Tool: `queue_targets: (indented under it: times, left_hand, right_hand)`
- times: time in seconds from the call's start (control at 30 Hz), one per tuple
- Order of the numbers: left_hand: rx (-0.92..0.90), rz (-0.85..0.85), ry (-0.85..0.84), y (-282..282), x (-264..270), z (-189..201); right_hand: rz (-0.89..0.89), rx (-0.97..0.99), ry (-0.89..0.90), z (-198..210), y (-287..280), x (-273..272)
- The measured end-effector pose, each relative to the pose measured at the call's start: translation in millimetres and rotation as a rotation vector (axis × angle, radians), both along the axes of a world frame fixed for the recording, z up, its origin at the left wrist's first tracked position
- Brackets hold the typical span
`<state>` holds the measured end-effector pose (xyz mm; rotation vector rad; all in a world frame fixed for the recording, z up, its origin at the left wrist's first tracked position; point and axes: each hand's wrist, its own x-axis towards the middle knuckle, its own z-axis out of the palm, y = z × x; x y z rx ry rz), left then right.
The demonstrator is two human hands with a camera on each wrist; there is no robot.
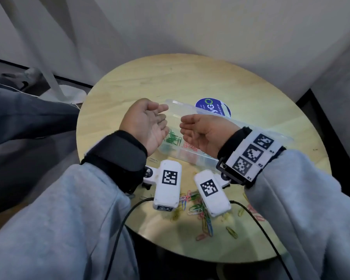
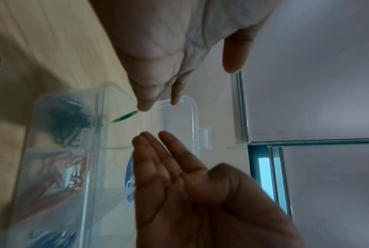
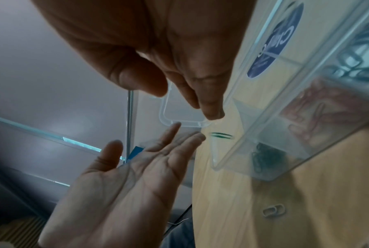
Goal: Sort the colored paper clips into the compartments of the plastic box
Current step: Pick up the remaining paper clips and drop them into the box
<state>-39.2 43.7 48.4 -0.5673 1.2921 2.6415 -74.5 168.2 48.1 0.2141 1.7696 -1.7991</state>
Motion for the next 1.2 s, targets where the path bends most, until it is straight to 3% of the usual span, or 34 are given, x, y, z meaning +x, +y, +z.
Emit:
queue_targets:
  times: [0.13, 0.27, 0.4, 0.5, 0.63, 0.77, 0.93, 1.2]
  left_hand:
    - [-0.136, -0.014, -0.036, 2.4, 7.8, 2.2]
    - [-0.573, -0.076, -0.021, 13.2, 15.0, 2.3]
    - [-1.106, -0.432, 0.113, 25.6, 26.9, -5.0]
    - [-1.345, -0.686, 0.102, 42.9, 35.8, -15.4]
    - [-1.62, -0.83, 0.027, 62.9, 40.0, -33.9]
    - [-1.771, -0.918, 0.027, 77.0, 36.9, -46.2]
    - [-1.885, -1.028, 0.197, 85.4, 31.8, -54.1]
    - [-1.97, -0.99, 0.219, 84.4, 28.4, -62.2]
  right_hand:
    - [0.125, 0.066, 0.052, 1.8, 31.6, 13.6]
    - [0.181, 0.197, 0.146, 4.0, 87.5, 36.4]
    - [0.223, 0.472, 0.184, -7.9, 133.2, 54.1]
    - [0.281, 0.723, 0.226, -17.6, 153.3, 58.2]
    - [0.384, 0.928, 0.25, -28.7, 164.5, 56.5]
    - [0.486, 1.152, 0.303, -30.4, 174.9, 52.0]
    - [0.595, 1.144, 0.285, -41.6, 174.2, 54.0]
    - [0.663, 1.19, 0.242, -53.5, 158.4, 54.8]
